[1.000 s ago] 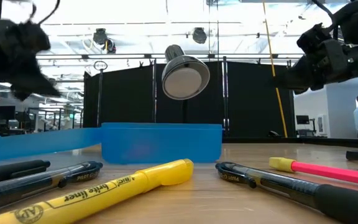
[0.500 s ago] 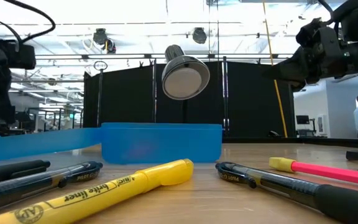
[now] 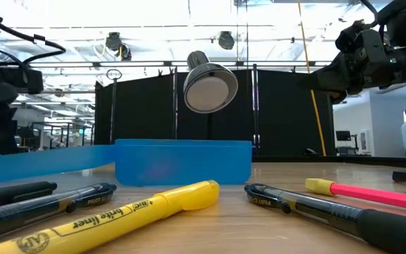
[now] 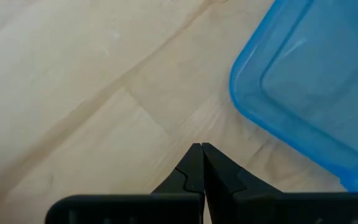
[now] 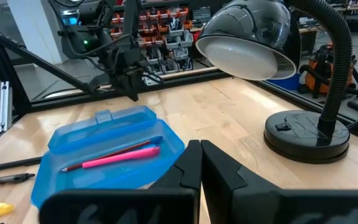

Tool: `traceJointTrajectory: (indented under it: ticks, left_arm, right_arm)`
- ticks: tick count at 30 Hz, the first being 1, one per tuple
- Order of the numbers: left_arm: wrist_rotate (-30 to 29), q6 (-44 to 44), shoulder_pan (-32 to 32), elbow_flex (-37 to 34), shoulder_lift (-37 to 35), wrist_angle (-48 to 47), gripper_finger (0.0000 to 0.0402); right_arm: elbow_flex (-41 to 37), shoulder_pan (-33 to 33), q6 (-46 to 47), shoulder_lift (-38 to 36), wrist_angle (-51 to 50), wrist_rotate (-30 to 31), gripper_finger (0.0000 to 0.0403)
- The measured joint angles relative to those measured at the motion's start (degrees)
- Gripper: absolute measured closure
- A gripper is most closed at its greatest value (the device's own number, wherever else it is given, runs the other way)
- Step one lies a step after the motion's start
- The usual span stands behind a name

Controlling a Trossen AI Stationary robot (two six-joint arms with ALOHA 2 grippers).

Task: Pick & place school supplies into a supply box
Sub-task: Adjust the blue supply box on the table

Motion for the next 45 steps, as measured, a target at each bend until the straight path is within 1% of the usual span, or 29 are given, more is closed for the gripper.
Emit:
traceJointTrajectory:
  ticks: [6,9,15,25,30,35,42,45]
  left_arm:
    - [3.0,1.2,1.9,0.0,4.4,1.7,0.0398]
    - [2.8,1.1,2.1,0.0,6.1,2.4,0.0398]
    - [3.0,6.1,3.8,0.0,8.0,9.2,0.0397]
    - [4.2,13.9,9.9,0.1,8.3,11.3,0.0399]
    - [5.8,20.4,13.8,0.1,8.3,13.7,0.0399]
    - [6.5,24.4,17.2,0.1,8.3,15.3,0.04]
    - [6.2,31.5,21.4,-0.1,8.4,21.3,0.0399]
    - [6.8,33.3,22.9,-0.1,8.5,21.6,0.04]
  right_arm:
    - [0.0,0.0,0.0,0.0,0.0,0.0,0.0403]
    - [0.0,0.0,0.0,0.0,0.0,0.0,0.0403]
    - [0.0,0.0,0.0,0.0,0.0,0.0,0.0403]
    - [0.0,0.0,0.0,0.0,0.0,-0.1,0.0403]
    - [0.0,0.0,0.0,0.0,-0.2,-0.1,0.0403]
    - [0.0,0.0,0.0,0.0,-0.2,-0.2,0.0403]
    - [0.0,0.0,0.0,0.0,-0.2,-0.2,0.0403]
    - [0.0,0.0,0.0,0.0,-0.4,-0.2,0.0403]
